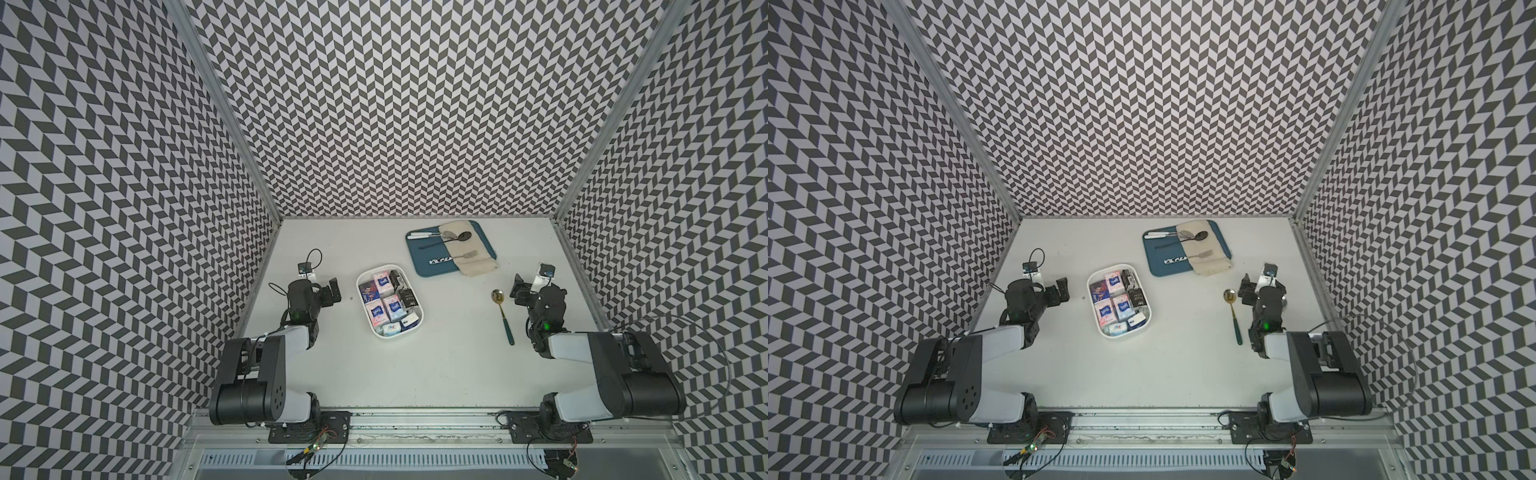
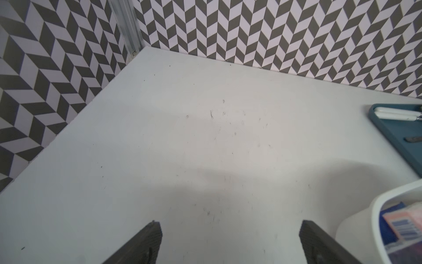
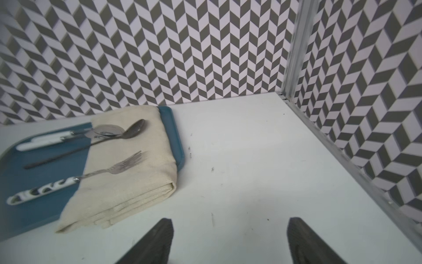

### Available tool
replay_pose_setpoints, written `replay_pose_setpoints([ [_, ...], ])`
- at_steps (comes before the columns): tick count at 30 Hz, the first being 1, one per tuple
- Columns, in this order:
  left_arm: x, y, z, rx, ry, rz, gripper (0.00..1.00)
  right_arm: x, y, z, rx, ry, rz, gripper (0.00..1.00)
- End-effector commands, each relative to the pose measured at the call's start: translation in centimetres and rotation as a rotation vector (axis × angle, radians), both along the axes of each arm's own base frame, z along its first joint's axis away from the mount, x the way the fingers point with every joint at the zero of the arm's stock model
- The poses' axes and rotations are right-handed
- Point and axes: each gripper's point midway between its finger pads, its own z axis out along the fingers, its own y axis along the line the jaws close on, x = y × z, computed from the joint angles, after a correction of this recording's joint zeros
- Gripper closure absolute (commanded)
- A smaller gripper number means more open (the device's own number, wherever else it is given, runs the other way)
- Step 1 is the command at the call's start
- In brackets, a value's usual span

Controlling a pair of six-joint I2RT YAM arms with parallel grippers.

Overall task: Put the pocket tissues into the storage box
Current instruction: Reset both arms

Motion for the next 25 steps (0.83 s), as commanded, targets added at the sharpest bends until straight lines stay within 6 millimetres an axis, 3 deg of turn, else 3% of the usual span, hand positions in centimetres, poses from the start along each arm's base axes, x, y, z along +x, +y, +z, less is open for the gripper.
replay_pose_setpoints([
  [1,1.4,0.5,5.2,0.044,-0.269,0.011,0.00,0.2,2.1,4.6,-0.023,-0.242,0.129,0.01],
  [4,1.9,-1.1,4.6,0.093,-0.258,-0.034,0.00,0.2,2.2,4.8,-0.030,-0.248,0.138,0.01],
  [6,0.1,-2.1,4.5,0.138,-0.313,-0.048,0.00,0.7,2.2,4.3,-0.028,-0.206,0.135,0.01],
  [8,-1.0,-1.3,5.7,0.158,-0.403,0.028,0.00,0.6,2.3,4.4,-0.030,-0.208,0.139,0.01],
  [10,0.0,-1.4,4.6,0.129,-0.322,-0.002,0.00,0.5,2.4,4.5,-0.035,-0.220,0.141,0.01],
  [25,0.0,-1.2,4.8,0.129,-0.334,-0.003,0.00,0.8,2.6,4.2,-0.042,-0.201,0.146,0.00],
])
